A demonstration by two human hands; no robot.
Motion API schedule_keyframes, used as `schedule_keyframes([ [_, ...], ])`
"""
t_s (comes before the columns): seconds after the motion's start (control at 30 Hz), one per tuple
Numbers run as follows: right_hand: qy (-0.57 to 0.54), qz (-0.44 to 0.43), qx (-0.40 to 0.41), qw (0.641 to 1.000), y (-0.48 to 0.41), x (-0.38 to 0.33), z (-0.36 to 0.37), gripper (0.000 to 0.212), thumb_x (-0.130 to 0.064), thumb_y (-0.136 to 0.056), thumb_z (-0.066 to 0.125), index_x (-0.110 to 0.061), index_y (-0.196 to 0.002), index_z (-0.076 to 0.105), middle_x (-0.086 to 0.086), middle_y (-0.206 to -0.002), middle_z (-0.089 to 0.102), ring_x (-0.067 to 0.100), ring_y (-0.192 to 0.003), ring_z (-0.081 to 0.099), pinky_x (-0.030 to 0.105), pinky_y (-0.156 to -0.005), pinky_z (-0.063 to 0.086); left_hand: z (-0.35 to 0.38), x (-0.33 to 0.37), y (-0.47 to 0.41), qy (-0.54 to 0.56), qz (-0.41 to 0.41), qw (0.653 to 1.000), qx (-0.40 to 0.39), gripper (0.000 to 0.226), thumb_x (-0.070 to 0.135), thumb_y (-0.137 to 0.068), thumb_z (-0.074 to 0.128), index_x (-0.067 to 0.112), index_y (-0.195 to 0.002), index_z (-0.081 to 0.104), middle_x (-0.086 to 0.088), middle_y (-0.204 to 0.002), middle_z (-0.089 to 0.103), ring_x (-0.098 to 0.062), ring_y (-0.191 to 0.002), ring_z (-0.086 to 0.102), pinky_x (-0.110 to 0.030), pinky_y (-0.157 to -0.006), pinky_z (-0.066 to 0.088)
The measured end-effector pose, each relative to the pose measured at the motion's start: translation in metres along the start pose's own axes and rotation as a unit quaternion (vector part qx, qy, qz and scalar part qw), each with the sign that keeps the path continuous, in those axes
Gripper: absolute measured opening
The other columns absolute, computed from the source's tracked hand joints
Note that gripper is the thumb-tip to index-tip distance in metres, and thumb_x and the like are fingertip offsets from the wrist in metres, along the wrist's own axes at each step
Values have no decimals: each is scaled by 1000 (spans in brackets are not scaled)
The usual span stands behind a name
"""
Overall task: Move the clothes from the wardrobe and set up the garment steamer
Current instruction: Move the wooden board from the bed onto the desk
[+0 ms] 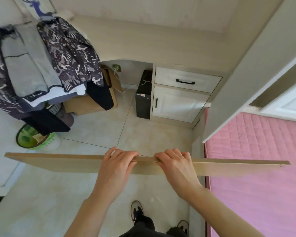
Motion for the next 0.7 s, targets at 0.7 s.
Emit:
schedule_keyframes([
  [0.7,-34,-38,44,998,-204,-59,-12,13,-23,-89,63,-28,-101,65,-10,-89,65,17,-81,58,34,-72,42,-86,-118,-132,-67,30,993,93,27,30,-96,40,22,-106,64,8,-100,56,-13,-89,54,-32,-94,35],
])
Point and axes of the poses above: each hand's wrist, its own y-axis away from the middle knuckle, its own z-axis out of the palm, x = y × z, the point moved 5 cm from there along -y, towards the middle knuckle
